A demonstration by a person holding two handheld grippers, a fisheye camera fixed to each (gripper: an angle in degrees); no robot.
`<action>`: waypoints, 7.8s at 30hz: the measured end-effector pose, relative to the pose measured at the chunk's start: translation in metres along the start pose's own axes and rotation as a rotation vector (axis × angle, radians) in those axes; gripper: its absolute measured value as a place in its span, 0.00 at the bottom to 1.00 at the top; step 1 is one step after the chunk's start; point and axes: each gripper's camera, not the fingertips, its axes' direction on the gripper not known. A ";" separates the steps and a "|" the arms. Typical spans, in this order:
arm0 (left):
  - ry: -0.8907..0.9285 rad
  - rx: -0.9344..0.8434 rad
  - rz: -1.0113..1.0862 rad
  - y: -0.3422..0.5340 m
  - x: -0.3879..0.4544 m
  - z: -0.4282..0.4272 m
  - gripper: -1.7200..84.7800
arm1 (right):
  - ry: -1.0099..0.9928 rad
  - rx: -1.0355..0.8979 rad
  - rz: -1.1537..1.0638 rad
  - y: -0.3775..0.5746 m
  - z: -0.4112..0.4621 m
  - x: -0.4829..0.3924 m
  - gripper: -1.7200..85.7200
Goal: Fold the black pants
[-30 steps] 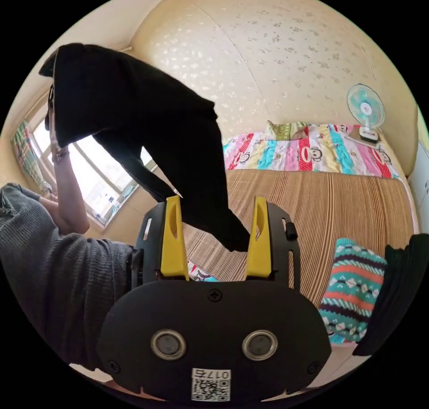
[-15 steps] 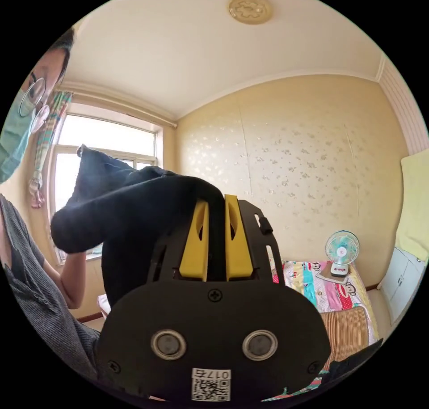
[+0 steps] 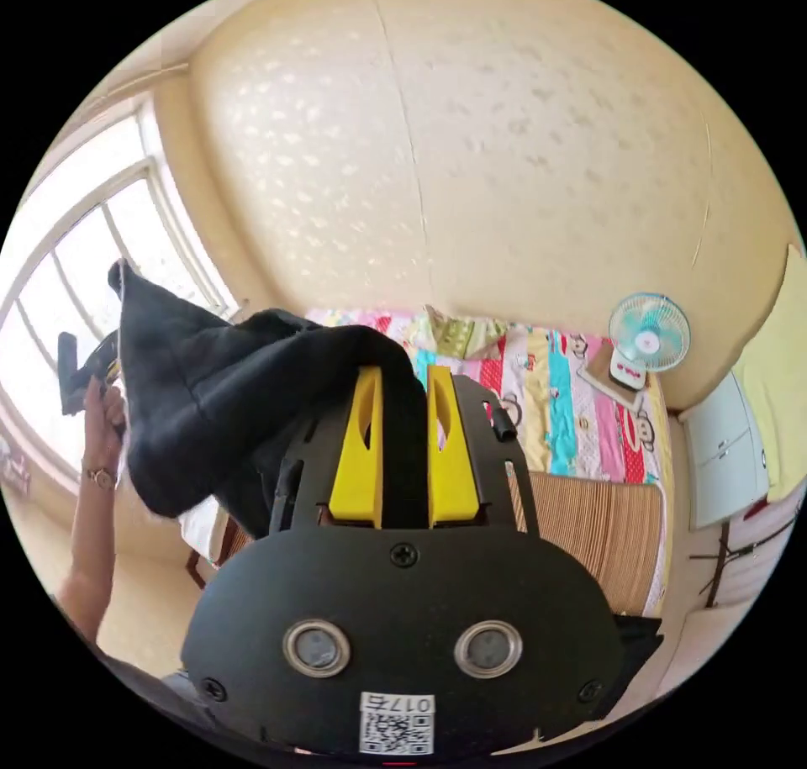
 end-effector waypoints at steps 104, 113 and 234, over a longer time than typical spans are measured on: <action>0.192 -1.243 -0.573 0.060 -0.459 0.155 0.07 | -0.493 -0.635 0.093 0.272 0.379 0.295 0.12; 0.300 -1.188 -0.645 0.093 -0.501 0.112 0.07 | -0.523 -0.773 0.394 0.482 0.235 0.415 0.09; 0.150 -0.763 -0.160 -0.074 -0.314 0.149 0.12 | -1.046 -0.672 1.338 0.732 0.095 0.469 0.28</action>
